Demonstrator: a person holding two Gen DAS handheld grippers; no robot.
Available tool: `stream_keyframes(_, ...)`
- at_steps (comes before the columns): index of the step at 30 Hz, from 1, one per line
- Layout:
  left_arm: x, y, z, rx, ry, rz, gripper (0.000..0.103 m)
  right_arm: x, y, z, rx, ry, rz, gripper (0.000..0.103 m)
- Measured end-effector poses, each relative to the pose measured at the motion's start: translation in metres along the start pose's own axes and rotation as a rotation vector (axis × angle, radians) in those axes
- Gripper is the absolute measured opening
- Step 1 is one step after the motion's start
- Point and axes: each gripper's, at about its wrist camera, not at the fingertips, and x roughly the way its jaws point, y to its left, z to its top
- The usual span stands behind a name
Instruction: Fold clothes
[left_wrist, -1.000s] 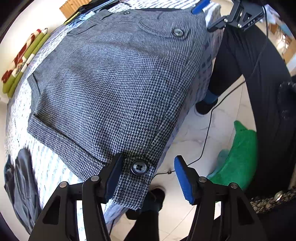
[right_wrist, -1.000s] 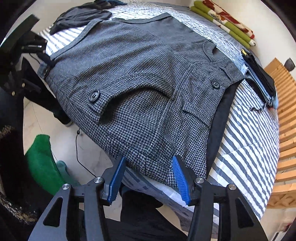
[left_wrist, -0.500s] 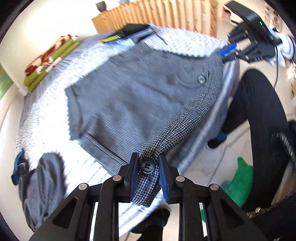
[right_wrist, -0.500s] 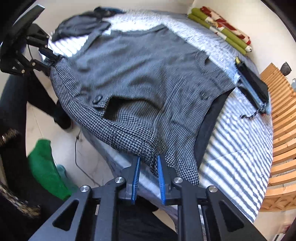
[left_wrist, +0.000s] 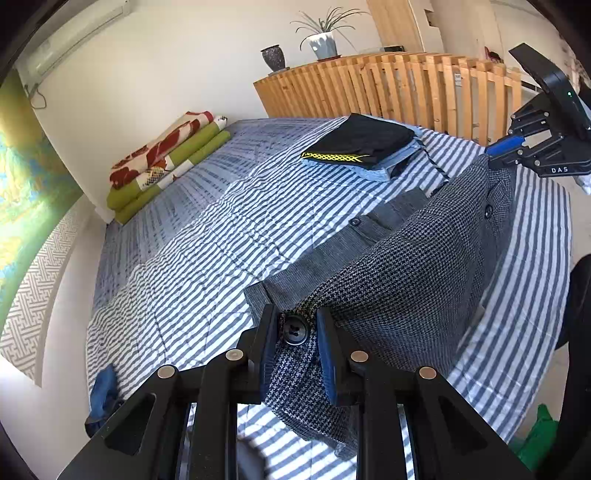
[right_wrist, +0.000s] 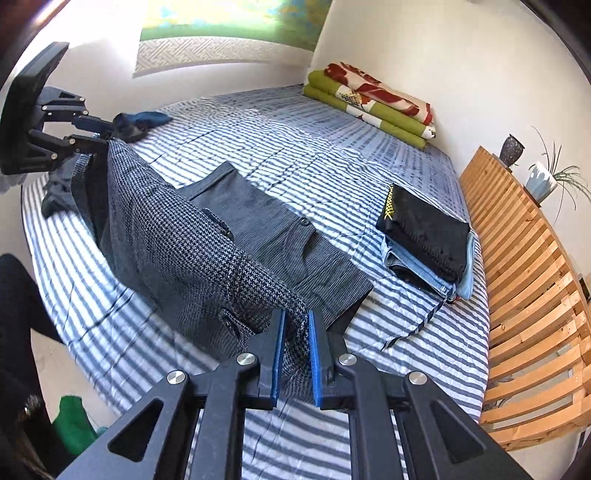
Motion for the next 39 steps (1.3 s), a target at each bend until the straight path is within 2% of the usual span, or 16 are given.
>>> stream_keyframes(4,0.066,0.039,0.017,-0.03,0.052,-0.018,0.023,0.049,-0.021,0.034,0.045,0.045,-0.001,0.01)
stream_keyframes(8,0.137,0.064,0.019,-0.089,0.115,-0.066,0.023,0.103,-0.042,0.053,0.1,0.091,0.022,0.009)
stream_keyframes(12,0.205,0.071,0.016,-0.103,0.173,-0.074,0.023,0.157,-0.055,0.059,0.129,0.147,0.04,0.008)
stream_keyframes(13,0.221,0.073,0.012,-0.103,0.185,-0.082,0.023,0.169,-0.057,0.059,0.13,0.158,0.036,0.002)
stream_keyframes(19,0.28,0.084,0.006,-0.132,0.226,-0.105,0.023,0.219,-0.072,0.057,0.174,0.195,0.058,0.002)
stream_keyframes(24,0.298,0.096,0.013,-0.183,0.235,-0.145,0.026,0.237,-0.072,0.06,0.166,0.2,0.031,0.002)
stream_keyframes(26,0.292,0.105,0.015,-0.212,0.228,-0.103,0.027,0.244,-0.072,0.061,0.158,0.218,0.003,0.002)
stream_keyframes(27,0.288,0.111,0.015,-0.226,0.225,-0.091,0.039,0.246,-0.07,0.062,0.147,0.228,-0.011,0.002)
stream_keyframes(29,0.278,0.131,0.009,-0.302,0.222,-0.089,0.05,0.246,-0.067,0.062,0.131,0.237,-0.038,0.004)
stream_keyframes(31,0.263,0.146,0.0,-0.359,0.205,-0.085,0.05,0.24,-0.07,0.063,0.14,0.215,-0.064,0.019)
stream_keyframes(33,0.241,0.15,-0.012,-0.378,0.171,-0.084,0.049,0.228,-0.076,0.063,0.171,0.179,-0.087,0.026)
stream_keyframes(36,0.211,0.134,-0.033,-0.343,0.143,-0.135,0.05,0.202,-0.079,0.062,0.206,0.118,-0.119,0.026)
stream_keyframes(39,0.219,0.116,-0.055,-0.324,0.206,-0.183,0.05,0.173,-0.068,0.052,0.226,0.064,-0.043,0.026)
